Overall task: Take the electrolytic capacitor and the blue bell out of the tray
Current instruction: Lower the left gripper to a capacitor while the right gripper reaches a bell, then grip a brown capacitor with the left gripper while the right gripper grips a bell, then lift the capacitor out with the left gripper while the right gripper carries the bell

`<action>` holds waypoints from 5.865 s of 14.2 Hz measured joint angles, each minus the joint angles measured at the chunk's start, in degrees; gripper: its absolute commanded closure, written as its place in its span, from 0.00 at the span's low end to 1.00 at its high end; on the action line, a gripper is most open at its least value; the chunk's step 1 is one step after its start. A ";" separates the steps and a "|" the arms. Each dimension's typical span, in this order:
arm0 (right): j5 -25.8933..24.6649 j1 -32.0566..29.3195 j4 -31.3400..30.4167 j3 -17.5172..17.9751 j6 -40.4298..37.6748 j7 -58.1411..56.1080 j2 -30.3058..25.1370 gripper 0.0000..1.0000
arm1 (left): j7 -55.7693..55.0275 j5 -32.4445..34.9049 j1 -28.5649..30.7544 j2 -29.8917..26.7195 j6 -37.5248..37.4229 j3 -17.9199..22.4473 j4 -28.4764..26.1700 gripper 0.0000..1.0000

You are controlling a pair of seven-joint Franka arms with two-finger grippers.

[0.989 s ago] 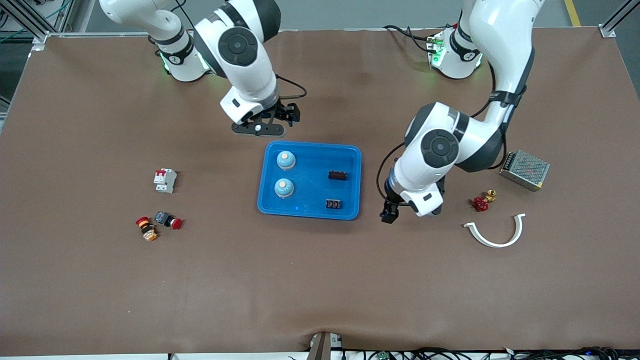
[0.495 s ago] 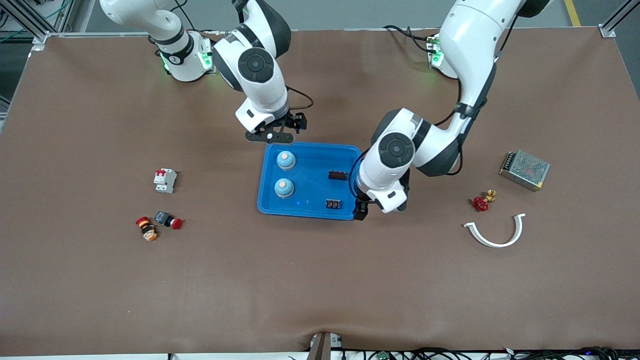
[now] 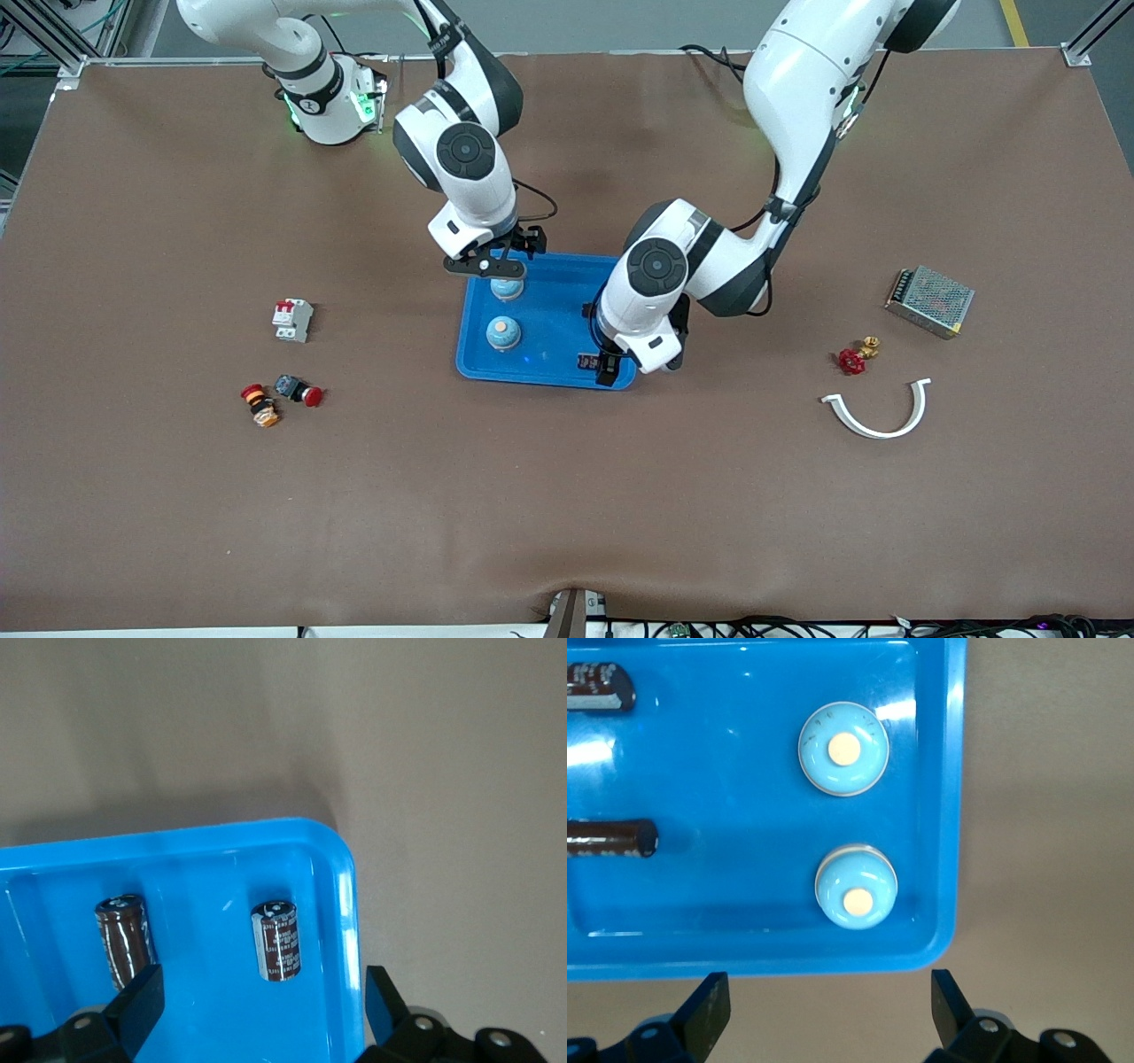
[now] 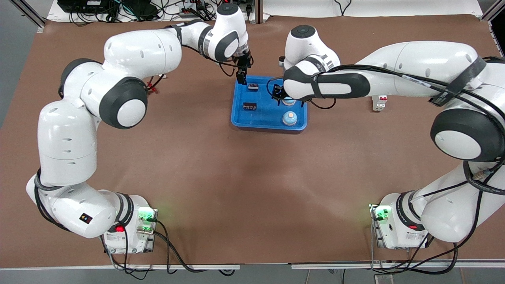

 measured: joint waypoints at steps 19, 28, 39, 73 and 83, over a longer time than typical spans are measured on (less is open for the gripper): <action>-1.50 0.07 -1.57 -0.17 8.78 0.49 8.24 0.00 | -2.26 0.08 -6.07 8.30 3.27 5.28 5.56 0.00; -1.52 0.08 -1.94 -0.17 10.30 0.49 9.35 0.00 | -2.32 0.08 -6.86 8.89 3.64 5.60 5.74 0.00; -1.53 0.50 -2.05 -0.15 13.58 1.83 11.25 0.00 | -2.54 0.13 -7.86 8.75 3.19 5.68 6.36 0.00; -2.14 -16.66 0.13 -1.86 -11.08 -35.19 -7.91 0.53 | -2.55 3.06 -8.82 7.60 2.79 5.81 2.54 1.00; -3.09 -36.14 -2.89 -1.96 -11.29 -70.00 -9.40 0.53 | 6.37 3.37 -8.46 4.00 -7.86 5.98 5.63 1.00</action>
